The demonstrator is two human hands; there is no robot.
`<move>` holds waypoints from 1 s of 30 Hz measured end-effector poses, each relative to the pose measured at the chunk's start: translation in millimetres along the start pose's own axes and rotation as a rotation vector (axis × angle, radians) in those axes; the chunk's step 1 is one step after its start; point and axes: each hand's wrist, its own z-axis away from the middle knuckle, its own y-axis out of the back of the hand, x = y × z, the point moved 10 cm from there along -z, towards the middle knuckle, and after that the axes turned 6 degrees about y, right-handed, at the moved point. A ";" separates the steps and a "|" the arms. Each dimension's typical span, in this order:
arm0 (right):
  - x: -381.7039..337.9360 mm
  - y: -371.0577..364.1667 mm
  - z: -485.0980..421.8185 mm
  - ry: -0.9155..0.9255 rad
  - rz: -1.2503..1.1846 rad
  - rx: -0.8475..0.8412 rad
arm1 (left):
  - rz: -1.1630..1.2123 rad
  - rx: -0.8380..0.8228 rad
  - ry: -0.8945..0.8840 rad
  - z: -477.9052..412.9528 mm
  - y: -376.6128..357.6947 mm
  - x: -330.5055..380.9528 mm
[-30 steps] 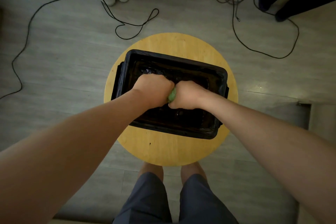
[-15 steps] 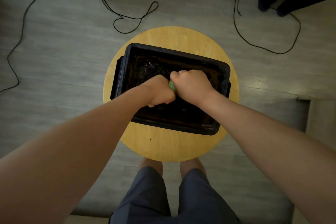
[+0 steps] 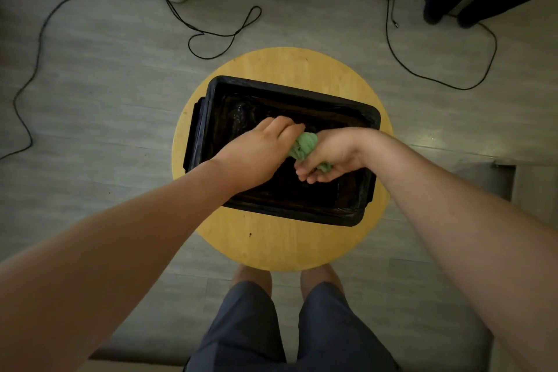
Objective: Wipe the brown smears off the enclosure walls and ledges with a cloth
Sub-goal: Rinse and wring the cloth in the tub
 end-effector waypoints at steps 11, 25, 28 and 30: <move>-16.2 -25.4 5.7 0.011 -0.122 -0.066 | -0.268 -0.022 0.026 -4.2 -4.3 -12.1; -76.7 -7.0 25.8 0.388 1.128 0.677 | 0.099 -0.418 0.460 -11.3 -20.0 -35.7; -82.4 -12.5 24.9 0.465 1.289 0.751 | 0.322 -0.546 0.571 -1.7 -35.9 -38.5; -84.0 -13.5 23.4 0.492 1.351 0.746 | 0.535 -0.605 0.695 9.9 -45.6 -36.6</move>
